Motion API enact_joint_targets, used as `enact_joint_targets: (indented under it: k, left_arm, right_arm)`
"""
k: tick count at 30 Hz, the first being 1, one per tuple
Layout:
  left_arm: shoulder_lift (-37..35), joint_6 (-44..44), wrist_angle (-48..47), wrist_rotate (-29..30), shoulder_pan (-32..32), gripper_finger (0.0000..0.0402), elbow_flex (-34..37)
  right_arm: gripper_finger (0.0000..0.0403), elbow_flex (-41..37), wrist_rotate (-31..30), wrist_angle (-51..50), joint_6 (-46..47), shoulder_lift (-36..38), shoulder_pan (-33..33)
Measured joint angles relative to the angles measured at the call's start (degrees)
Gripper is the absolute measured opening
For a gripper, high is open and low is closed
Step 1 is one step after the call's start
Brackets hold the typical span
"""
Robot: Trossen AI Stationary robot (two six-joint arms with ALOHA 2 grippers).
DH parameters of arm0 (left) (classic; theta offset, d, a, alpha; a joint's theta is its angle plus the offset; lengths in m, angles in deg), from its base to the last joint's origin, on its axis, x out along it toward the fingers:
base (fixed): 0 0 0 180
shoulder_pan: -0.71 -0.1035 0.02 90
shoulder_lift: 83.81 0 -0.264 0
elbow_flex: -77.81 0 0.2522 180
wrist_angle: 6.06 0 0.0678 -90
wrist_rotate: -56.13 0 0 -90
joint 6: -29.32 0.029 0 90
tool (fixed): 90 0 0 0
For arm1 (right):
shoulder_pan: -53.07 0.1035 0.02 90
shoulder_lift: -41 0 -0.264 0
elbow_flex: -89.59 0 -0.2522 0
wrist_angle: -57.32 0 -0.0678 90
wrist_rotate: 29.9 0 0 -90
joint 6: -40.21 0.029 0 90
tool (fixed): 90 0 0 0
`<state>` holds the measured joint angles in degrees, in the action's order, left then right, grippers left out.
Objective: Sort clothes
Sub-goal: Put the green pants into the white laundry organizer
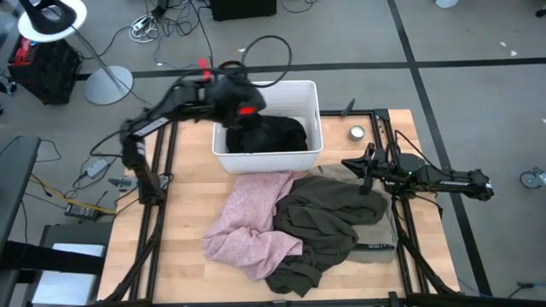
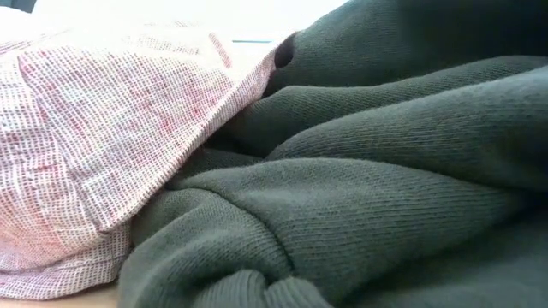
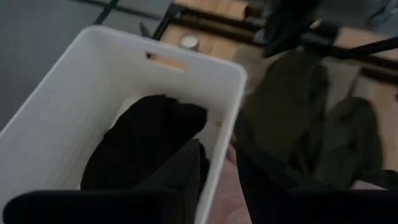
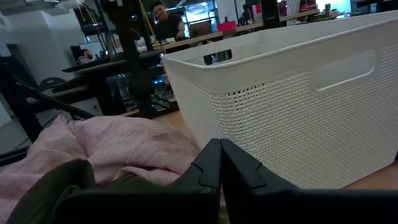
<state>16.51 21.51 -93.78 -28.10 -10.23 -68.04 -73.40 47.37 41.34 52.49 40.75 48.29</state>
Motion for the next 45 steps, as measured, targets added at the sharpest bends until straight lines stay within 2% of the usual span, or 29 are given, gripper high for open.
enact_joint_targets:
  k: [4,7,12,17,22,32,45]
  left_arm:
    - [-5.4,-1.8,-0.3,1.4,3.1,0.0106,0.4]
    - [-10.7,-4.1,-0.6,5.4,6.3,0.0106,3.7]
    - [-19.9,-10.3,1.6,11.5,12.4,0.0106,15.3]
    - [-28.8,-16.5,7.2,14.8,18.5,0.0106,27.5]
    - [-33.8,-22.4,8.3,17.9,24.4,0.0106,36.7]
    - [-37.2,-34.4,10.4,19.5,34.4,0.0106,51.6]
    - [-37.1,-48.7,10.5,21.6,43.1,0.0106,61.3]
  right_arm:
    - [0.0007,0.0,0.0,0.0,0.0,0.0,0.0]
    - [0.0007,0.0,0.0,0.0,0.0,0.0,0.0]
    - [0.0007,0.0,0.0,0.0,0.0,0.0,0.0]
    - [0.0007,0.0,0.0,0.0,0.0,0.0,0.0]
    - [0.0007,0.0,0.0,0.0,0.0,0.0,0.0]
    - [0.0007,0.0,0.0,0.0,0.0,0.0,0.0]
    - [0.0007,0.0,0.0,0.0,0.0,0.0,0.0]
